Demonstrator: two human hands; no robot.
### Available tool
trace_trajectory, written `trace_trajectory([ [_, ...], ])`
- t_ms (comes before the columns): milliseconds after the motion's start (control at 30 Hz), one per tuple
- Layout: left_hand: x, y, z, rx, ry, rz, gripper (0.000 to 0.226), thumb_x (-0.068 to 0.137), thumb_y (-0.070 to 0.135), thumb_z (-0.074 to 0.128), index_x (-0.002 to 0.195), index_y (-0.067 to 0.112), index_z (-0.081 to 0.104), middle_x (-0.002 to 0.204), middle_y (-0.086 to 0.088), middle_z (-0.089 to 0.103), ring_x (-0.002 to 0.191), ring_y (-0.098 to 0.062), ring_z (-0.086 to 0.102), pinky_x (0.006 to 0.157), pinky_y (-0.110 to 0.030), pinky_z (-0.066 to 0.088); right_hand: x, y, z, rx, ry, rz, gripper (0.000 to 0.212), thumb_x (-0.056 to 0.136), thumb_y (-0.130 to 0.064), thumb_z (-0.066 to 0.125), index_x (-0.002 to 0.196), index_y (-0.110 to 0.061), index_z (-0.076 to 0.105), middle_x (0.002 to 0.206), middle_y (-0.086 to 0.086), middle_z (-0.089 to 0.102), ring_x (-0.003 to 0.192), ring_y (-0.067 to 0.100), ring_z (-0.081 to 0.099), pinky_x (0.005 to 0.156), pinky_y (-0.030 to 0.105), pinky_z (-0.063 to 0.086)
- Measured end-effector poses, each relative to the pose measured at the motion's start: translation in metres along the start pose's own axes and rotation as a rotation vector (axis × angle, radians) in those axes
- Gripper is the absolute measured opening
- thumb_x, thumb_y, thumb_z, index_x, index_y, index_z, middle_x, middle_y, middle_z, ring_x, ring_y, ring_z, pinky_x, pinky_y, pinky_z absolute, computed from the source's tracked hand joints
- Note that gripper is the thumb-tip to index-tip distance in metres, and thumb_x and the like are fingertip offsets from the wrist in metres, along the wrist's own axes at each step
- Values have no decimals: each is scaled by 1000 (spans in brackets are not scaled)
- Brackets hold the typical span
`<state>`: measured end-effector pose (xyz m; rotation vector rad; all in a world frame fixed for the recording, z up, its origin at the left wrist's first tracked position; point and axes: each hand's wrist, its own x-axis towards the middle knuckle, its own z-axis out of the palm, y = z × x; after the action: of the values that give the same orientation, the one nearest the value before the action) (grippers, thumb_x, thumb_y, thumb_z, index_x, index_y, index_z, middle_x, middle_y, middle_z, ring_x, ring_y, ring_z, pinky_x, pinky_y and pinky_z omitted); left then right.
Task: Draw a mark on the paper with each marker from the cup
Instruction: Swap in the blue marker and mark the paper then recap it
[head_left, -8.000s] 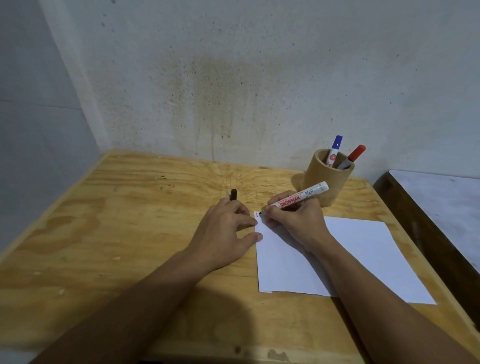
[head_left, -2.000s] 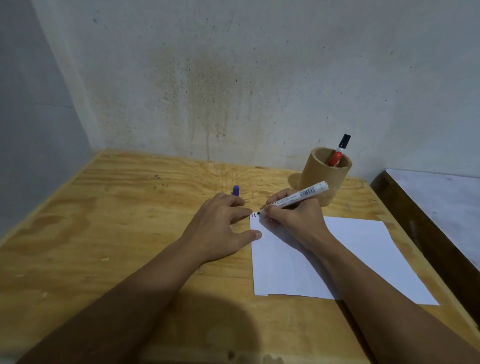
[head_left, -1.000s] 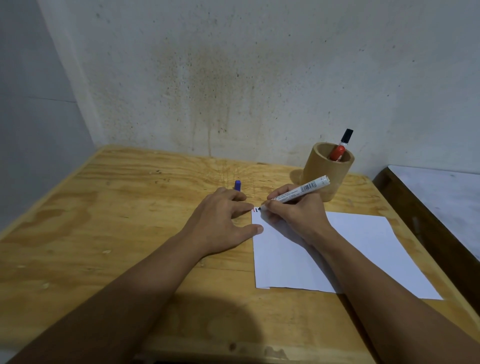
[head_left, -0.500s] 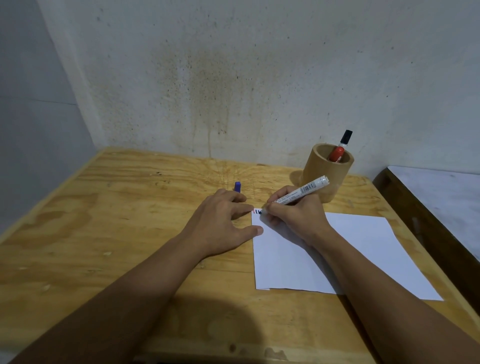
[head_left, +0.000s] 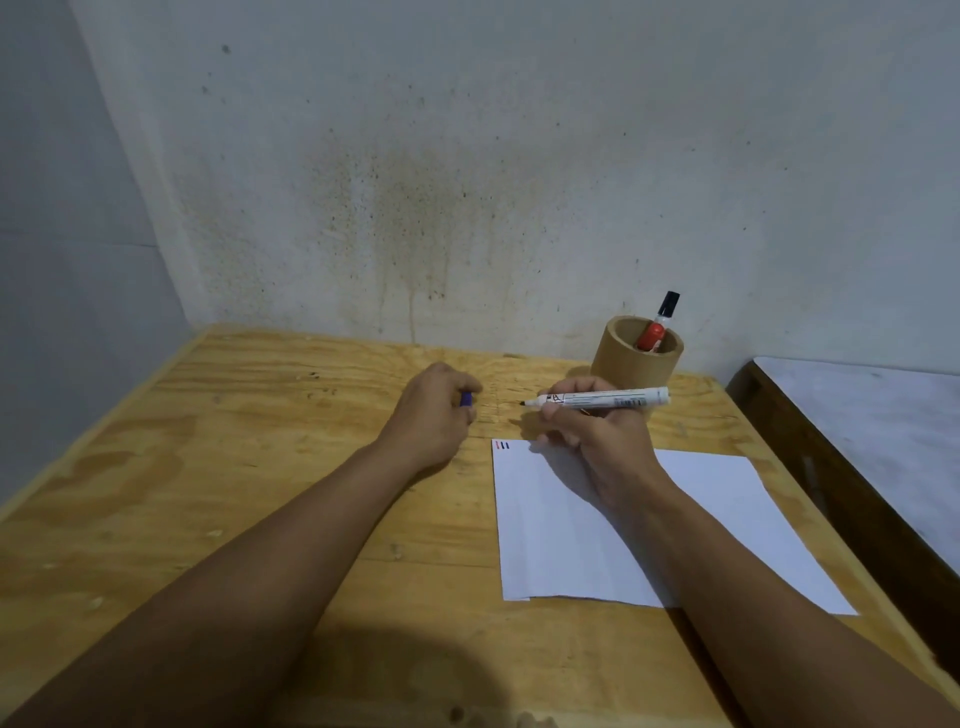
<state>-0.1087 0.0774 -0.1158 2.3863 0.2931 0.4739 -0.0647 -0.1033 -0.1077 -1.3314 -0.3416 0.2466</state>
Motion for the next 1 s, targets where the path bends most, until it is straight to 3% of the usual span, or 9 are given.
trace_trajectory([
  [100,4,3,-4,-109,34,-63,10,79,4,70,87,10,72,89,-5,64,81,-17,57,67,-16,42,3,-21,-7,-158,-24,-28,5,94,-8,59,94,-3,62,78,7,60,67,15,58,58,31,52],
  [167,4,8,-12,-427,30,-174,13,76,-1,70,74,11,71,77,-8,64,73,-22,62,69,-25,51,4,-38,-14,-309,-82,-61,15,99,-19,52,101,-7,61,78,7,54,67,14,52,59,29,49],
  [233,2,19,-22,-795,-22,-277,18,78,-8,66,73,9,69,78,-13,65,67,-23,65,73,-35,55,4,-54,-19,-385,-123,-79,17,99,-16,51,113,-5,55,80,10,54,68,17,53,64,34,48],
  [400,-4,52,-31,-1139,-171,-299,15,80,-16,58,84,-3,65,80,-18,69,64,-20,70,62,-24,59,-3,-80,-19,-139,-38,-156,29,88,2,63,115,7,52,83,17,68,79,28,70,70,41,59],
  [567,-7,73,-22,-1233,-232,-294,15,82,-15,55,85,-4,65,76,-16,71,67,-22,70,67,-27,60,-9,-86,-19,-144,37,-255,18,84,5,68,100,3,60,80,16,70,73,26,72,70,39,62],
  [733,-8,86,-16,-1293,-263,-289,14,83,-14,55,83,-4,65,73,-15,72,67,-22,71,67,-28,60,-17,-88,-23,-261,70,-317,27,81,4,72,104,11,60,88,26,72,74,22,74,66,32,61],
  [867,-9,94,-12,-1289,-275,-269,12,82,-13,57,85,-4,65,73,-16,71,66,-22,70,68,-28,60,-20,-87,-29,-306,101,-335,28,77,-1,77,101,6,66,91,25,74,85,26,74,78,41,59],
  [1000,-10,104,-8,-1256,-228,-260,12,80,-14,60,85,-4,64,70,-17,70,64,-24,69,64,-28,60,-22,-90,-37,-290,110,-320,27,75,-3,79,99,4,70,92,20,76,89,26,74,82,34,59],
])
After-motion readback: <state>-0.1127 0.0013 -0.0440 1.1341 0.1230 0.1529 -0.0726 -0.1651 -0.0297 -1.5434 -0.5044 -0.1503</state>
